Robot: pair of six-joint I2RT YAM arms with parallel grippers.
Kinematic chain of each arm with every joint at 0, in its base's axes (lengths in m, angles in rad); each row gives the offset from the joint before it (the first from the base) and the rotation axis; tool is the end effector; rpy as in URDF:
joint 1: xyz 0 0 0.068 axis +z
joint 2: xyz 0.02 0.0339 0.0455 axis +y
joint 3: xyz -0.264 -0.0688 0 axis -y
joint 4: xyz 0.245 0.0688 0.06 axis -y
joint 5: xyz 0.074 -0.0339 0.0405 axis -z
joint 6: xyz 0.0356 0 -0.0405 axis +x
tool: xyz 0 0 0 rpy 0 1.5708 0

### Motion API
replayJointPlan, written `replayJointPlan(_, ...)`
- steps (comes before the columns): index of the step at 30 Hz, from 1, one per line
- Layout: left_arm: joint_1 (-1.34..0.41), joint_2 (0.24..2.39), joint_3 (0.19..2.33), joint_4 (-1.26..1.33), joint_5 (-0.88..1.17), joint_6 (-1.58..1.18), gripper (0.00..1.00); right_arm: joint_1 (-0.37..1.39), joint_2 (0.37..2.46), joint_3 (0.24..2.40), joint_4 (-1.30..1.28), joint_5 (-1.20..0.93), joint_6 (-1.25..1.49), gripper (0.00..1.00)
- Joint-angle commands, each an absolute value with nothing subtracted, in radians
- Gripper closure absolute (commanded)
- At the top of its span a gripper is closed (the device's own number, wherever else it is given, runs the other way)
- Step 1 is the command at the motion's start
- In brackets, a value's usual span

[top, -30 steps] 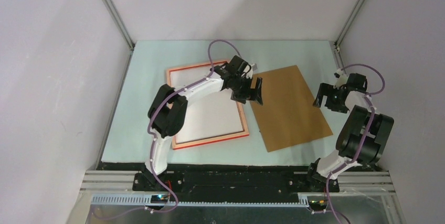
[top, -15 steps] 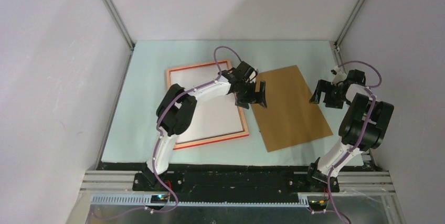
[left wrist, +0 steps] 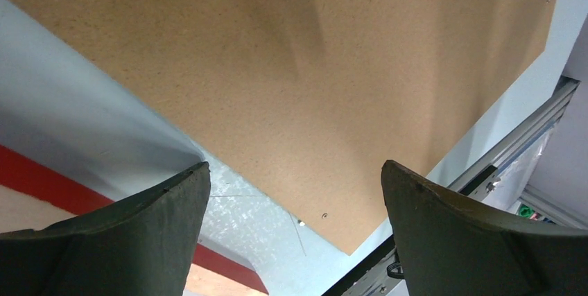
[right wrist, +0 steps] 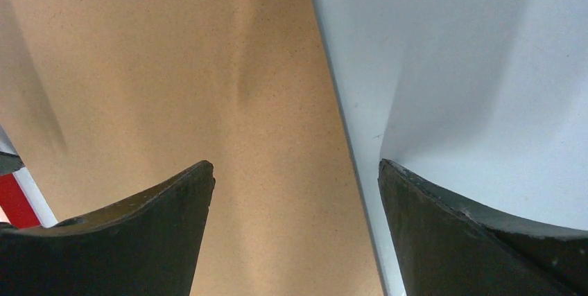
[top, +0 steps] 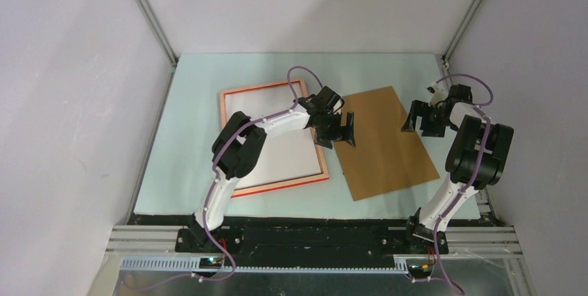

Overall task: Put the photo into the frame
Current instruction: Turn over the photo frame item at the center of the board.

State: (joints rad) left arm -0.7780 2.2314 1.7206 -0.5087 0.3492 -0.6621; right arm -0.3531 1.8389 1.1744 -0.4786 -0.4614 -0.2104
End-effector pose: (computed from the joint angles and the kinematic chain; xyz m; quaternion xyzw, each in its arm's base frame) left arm 0.3343 -0.3465 0.1630 0.1021 0.9433 -0.3024 0.0913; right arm 0.3468 -0.1109 0.1679 0.0194 0.9524 0.1572 0.2606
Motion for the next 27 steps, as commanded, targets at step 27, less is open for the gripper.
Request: replayJointPlan(27, -0.791, 2.298, 1.762, -0.477, 0.478, -0.592, 0.00, -0.342, 1.684, 1.270, -0.821, -0.980, -0.226, 0.14)
